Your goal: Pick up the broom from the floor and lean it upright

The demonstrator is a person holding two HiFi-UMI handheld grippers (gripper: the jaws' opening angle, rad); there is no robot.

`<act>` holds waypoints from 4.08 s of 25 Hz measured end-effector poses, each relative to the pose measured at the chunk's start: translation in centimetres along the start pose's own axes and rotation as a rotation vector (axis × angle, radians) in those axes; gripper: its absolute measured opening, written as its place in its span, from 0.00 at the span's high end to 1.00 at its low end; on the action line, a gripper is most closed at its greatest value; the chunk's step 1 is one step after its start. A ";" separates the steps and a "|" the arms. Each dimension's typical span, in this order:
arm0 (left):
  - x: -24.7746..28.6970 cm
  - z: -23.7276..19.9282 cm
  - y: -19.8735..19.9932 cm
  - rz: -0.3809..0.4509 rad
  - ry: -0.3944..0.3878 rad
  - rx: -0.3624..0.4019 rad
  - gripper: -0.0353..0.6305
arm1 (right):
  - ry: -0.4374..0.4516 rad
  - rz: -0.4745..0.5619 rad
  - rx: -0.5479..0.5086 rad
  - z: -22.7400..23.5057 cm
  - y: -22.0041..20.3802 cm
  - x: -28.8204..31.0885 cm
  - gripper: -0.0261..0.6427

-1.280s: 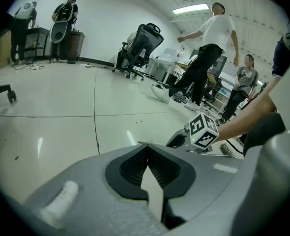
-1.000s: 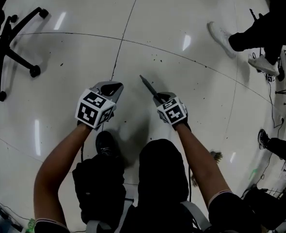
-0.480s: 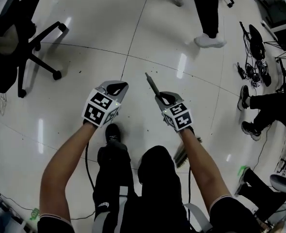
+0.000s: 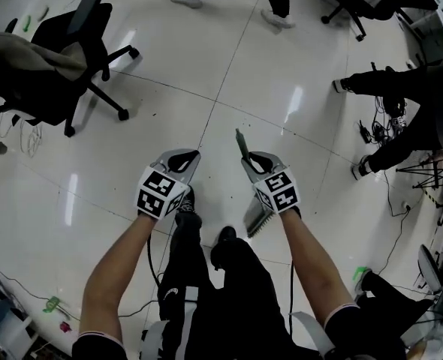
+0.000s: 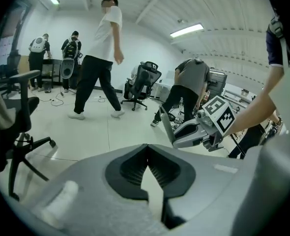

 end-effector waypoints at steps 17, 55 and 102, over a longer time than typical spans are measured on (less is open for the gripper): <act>-19.5 -6.9 4.9 0.128 0.306 -0.142 0.95 | 0.167 0.077 -0.139 -11.8 18.0 3.5 0.84; -26.5 -31.5 13.4 0.263 0.833 -0.416 0.95 | 0.615 -0.038 -0.391 -18.9 44.8 37.2 0.84; -30.5 -26.4 23.4 0.378 0.706 -0.264 0.95 | 0.571 0.303 -0.258 -24.6 54.2 20.6 0.96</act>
Point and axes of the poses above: the fingertips, and each gripper's own axes: x forward along the fingers, z to its right, y out of its top, the point moved 2 cm from there along -x, backward along the fingers, and after that the axes turned 8 degrees about z, right-handed, at the moved point
